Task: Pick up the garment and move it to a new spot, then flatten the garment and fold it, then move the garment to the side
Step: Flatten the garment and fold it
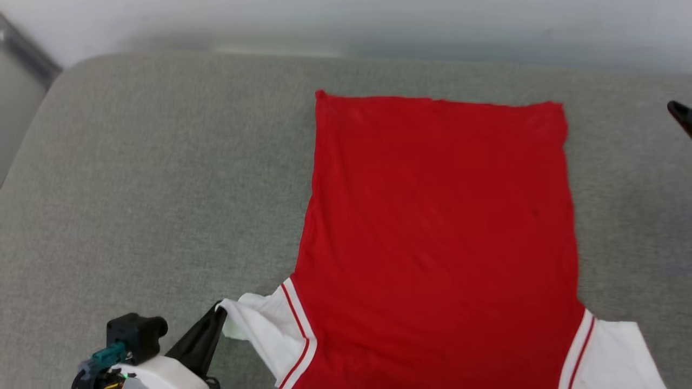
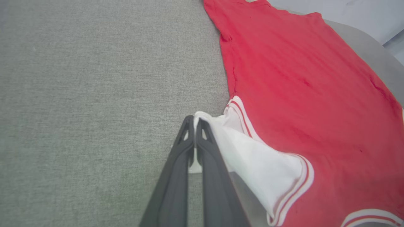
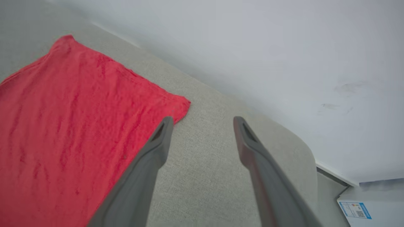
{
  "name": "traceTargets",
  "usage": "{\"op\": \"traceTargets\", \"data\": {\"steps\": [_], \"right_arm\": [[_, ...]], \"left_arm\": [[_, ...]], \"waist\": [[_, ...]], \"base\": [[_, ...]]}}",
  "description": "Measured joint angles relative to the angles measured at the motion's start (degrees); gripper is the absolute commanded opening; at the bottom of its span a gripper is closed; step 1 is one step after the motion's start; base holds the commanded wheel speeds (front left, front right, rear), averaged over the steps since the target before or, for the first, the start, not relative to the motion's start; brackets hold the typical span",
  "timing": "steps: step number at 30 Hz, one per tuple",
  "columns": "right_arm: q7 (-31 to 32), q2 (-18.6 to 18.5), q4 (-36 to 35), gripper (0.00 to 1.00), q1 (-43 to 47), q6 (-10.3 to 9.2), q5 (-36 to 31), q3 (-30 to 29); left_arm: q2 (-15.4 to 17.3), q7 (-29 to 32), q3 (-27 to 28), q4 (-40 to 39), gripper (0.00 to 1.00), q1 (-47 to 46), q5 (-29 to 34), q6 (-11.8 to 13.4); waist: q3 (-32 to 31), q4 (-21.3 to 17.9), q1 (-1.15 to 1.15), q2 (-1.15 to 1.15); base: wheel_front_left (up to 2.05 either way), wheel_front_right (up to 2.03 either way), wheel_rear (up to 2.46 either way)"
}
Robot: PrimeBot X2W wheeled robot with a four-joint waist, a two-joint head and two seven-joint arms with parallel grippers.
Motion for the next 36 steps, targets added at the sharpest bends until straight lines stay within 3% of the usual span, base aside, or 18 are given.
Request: {"op": "traceTargets", "data": {"steps": [6,11,14,22,27,28,29,36], "right_arm": [[20.49,0.25,7.37,1.0,-14.72,-0.01,2.98,5.12],[30.03,2.85,13.3,1.0,-22.52,-0.01,-0.03,5.52],[32.54,4.34,16.68,1.0,-24.8,-0.01,-2.76,5.5],[32.29,7.82,23.3,1.0,-24.55,-0.01,-5.97,4.36],[31.27,7.75,23.97,1.0,-24.12,-0.02,-6.34,4.3],[31.05,7.77,24.05,0.56,-24.12,-0.02,-6.31,4.49],[30.56,7.78,24.09,0.0,-24.12,-0.02,-6.15,4.83],[24.85,8.15,23.53,0.0,-22.93,-0.01,-3.47,8.56]], "left_arm": [[-1.64,-0.05,-0.03,-1.67,0.0,-3.63,3.05,-0.02],[-3.45,-0.05,0.11,-2.61,0.0,-6.23,5.39,-0.27],[-4.41,-0.07,0.52,-3.12,0.0,-7.45,6.48,-0.52],[-6.43,-0.07,1.45,-3.23,0.0,-9.55,9.07,-1.53],[-7.4,-0.08,1.81,-2.37,0.0,-10.33,9.61,-2.13],[-7.53,-0.14,1.83,-2.18,0.0,-10.33,9.65,-2.31],[-7.6,-0.14,1.86,-1.92,0.0,-10.33,9.7,-2.37],[-7.84,-0.13,2.14,-0.2,0.0,-9.88,9.9,-2.8]], "waist": [[6.23,2.83,0.0,0.0],[11.55,5.31,0.0,0.0],[14.63,6.74,0.0,0.0],[20.95,9.96,0.0,0.0],[22.36,10.59,-0.01,0.0],[22.24,10.52,-0.02,0.0],[22.04,10.43,-0.02,0.0],[18.12,9.59,-0.01,0.0]], "base": [[0.0,0.0,0.0],[0.0,0.0,0.0],[0.0,0.0,0.0],[0.0,0.0,0.0],[0.0,0.0,0.0],[0.0,0.0,0.0],[0.0,0.0,0.0],[0.0,0.0,0.0]]}}
